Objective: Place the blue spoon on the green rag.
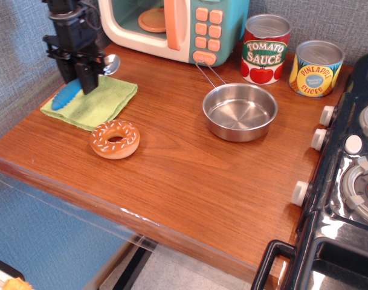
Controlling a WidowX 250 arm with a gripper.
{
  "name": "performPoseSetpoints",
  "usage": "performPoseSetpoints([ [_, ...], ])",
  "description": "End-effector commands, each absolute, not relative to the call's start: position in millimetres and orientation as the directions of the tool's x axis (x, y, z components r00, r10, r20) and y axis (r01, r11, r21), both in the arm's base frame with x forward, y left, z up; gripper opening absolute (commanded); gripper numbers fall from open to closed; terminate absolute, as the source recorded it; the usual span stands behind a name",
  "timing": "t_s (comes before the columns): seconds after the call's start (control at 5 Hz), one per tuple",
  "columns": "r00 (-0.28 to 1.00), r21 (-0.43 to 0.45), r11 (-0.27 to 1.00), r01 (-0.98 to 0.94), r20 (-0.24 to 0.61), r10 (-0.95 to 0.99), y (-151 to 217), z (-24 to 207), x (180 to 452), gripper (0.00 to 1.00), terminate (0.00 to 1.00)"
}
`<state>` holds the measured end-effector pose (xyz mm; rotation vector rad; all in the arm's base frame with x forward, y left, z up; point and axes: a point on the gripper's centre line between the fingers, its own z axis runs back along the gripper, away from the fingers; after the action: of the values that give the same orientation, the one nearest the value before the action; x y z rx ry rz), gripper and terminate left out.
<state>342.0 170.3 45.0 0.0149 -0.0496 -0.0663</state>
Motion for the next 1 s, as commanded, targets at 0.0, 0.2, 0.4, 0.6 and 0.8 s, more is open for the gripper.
performPoseSetpoints([
  [0.0,0.993,0.060,0.998,0.030,0.111,-0.037,167.4,65.0,342.3,0.00,0.00],
  [0.2,0.994,0.064,0.998,-0.006,0.106,-0.001,167.2,64.8,337.7,1.00,0.00],
  [0.4,0.992,0.055,0.998,-0.016,0.122,0.010,168.0,69.4,336.0,1.00,0.00],
  [0.6,0.988,0.045,0.999,0.012,0.156,-0.019,157.7,93.3,332.2,1.00,0.00],
  [0.8,0.983,0.033,0.999,0.017,0.180,-0.022,143.6,112.2,327.2,1.00,0.00],
])
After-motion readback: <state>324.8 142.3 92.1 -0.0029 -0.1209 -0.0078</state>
